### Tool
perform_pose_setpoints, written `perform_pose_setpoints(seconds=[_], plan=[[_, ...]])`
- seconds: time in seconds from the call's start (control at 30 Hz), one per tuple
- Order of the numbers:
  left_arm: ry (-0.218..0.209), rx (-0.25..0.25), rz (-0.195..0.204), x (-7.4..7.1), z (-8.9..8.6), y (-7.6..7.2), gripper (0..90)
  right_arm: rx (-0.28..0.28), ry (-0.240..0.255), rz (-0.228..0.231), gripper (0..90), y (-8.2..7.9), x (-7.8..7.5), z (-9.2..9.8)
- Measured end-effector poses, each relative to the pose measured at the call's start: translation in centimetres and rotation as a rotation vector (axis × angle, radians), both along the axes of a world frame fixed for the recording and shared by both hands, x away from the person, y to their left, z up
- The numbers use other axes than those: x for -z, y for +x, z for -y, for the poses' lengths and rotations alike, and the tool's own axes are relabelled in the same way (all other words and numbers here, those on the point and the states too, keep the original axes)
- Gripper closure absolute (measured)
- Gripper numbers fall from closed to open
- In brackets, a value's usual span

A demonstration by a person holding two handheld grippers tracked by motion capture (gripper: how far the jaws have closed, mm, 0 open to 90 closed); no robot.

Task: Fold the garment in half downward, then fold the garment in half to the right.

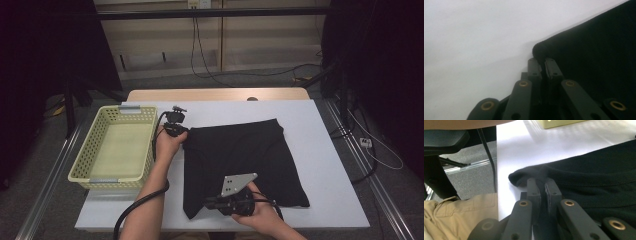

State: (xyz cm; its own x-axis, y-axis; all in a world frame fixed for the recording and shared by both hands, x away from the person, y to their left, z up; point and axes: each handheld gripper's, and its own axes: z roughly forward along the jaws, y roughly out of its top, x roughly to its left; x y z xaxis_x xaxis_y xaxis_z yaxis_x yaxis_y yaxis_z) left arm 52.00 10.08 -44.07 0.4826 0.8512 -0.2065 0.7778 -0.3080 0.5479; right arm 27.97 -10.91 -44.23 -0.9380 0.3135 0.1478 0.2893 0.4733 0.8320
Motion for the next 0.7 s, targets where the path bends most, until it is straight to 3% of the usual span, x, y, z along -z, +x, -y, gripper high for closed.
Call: perform_pose_setpoints(seconds=[0.03, 0.3, 0.43, 0.7], plan=[[0.000, 0.000, 0.000, 0.0, 0.0, 0.0, 85.7, 0.000, 0.000, 0.000, 85.3, 0.0, 0.0, 0.0], [0.008, -0.022, -0.037, -4.0, -1.3, 0.4, 86.0, 0.018, 0.018, 0.014, 85.3, 0.4, -0.3, -0.1], [-0.003, -0.032, -0.051, -5.3, -1.7, 0.5, 86.0, 0.038, 0.022, 0.041, 85.3, 0.2, -0.5, -0.3], [0.023, -0.050, -0.077, -7.3, -2.3, 0.8, 86.0, 0.066, 0.050, 0.059, 85.3, 0.1, -0.9, -0.7]])
